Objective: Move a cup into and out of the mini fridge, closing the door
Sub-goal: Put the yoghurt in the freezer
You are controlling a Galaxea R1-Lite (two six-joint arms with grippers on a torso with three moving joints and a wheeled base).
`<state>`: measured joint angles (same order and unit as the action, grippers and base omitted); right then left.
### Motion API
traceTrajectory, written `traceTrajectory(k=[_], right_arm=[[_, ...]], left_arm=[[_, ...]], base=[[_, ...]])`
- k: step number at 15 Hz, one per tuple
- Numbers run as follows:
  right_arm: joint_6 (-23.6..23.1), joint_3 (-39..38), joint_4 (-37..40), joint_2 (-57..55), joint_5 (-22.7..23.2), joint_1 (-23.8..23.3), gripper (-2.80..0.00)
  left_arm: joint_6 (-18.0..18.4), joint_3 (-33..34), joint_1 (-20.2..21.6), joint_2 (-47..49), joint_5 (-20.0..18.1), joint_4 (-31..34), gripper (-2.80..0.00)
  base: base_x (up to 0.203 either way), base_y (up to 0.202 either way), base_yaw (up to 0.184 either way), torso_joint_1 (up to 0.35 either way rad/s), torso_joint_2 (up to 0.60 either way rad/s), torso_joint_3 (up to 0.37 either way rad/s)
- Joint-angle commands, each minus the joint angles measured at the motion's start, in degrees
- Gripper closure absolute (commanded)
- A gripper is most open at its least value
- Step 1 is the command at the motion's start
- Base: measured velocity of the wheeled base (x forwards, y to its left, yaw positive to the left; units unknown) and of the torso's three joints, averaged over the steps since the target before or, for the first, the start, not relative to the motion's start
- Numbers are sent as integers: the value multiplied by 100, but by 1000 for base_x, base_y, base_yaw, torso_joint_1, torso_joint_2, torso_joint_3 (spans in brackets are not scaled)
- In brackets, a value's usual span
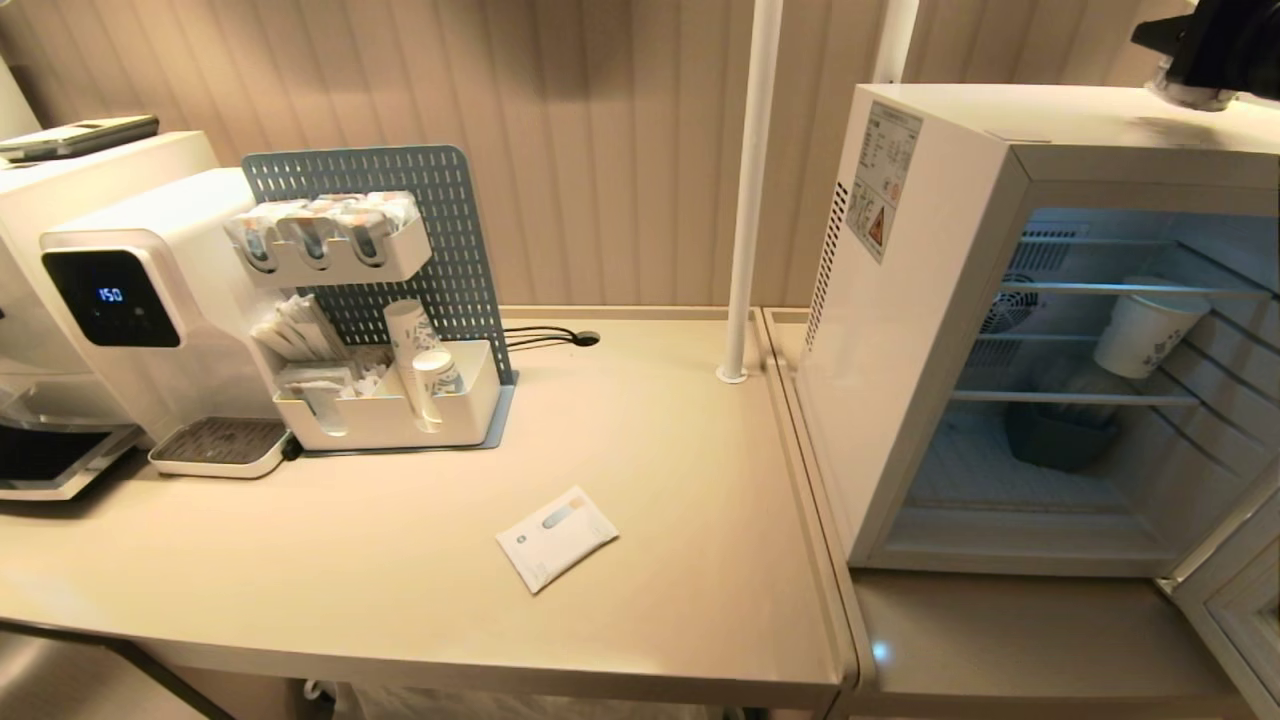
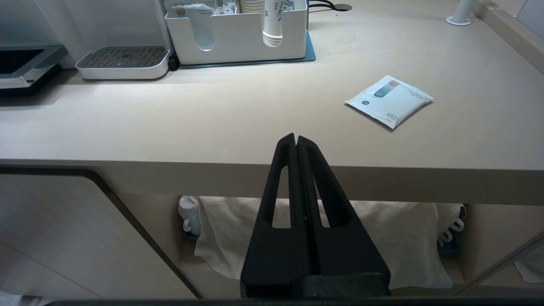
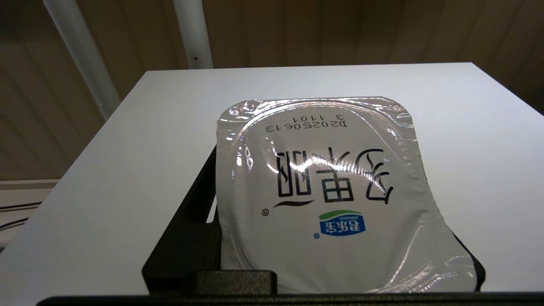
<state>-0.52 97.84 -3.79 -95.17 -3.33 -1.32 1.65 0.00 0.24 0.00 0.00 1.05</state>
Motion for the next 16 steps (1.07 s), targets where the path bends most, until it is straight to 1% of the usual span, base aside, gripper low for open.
traceTrajectory(k=[1, 3, 7, 12, 13, 16], right_arm=[[0, 7, 1, 126, -1, 0, 0], [-4, -64, 31, 285, -3, 0, 0], [3, -312, 692, 1145, 27, 51, 0], [33, -1308, 1327, 2881, -35, 147, 0], [72, -1548, 1473, 3276, -108, 174, 0], [262, -2512, 1852, 4376, -653, 302, 0]], left_arm=[[2, 0, 2, 9, 0, 1, 0], [2, 0, 2, 9, 9, 1, 0], [2, 0, 2, 9, 0, 1, 0], [2, 9, 2, 9, 0, -8, 0], [2, 7, 2, 9, 0, -8, 0], [2, 1, 2, 9, 0, -8, 0]], base=[[0, 0, 0, 0, 0, 0], [0, 0, 0, 0, 0, 0], [0, 0, 0, 0, 0, 0], [0, 0, 0, 0, 0, 0], [0, 0, 0, 0, 0, 0], [0, 0, 0, 0, 0, 0]])
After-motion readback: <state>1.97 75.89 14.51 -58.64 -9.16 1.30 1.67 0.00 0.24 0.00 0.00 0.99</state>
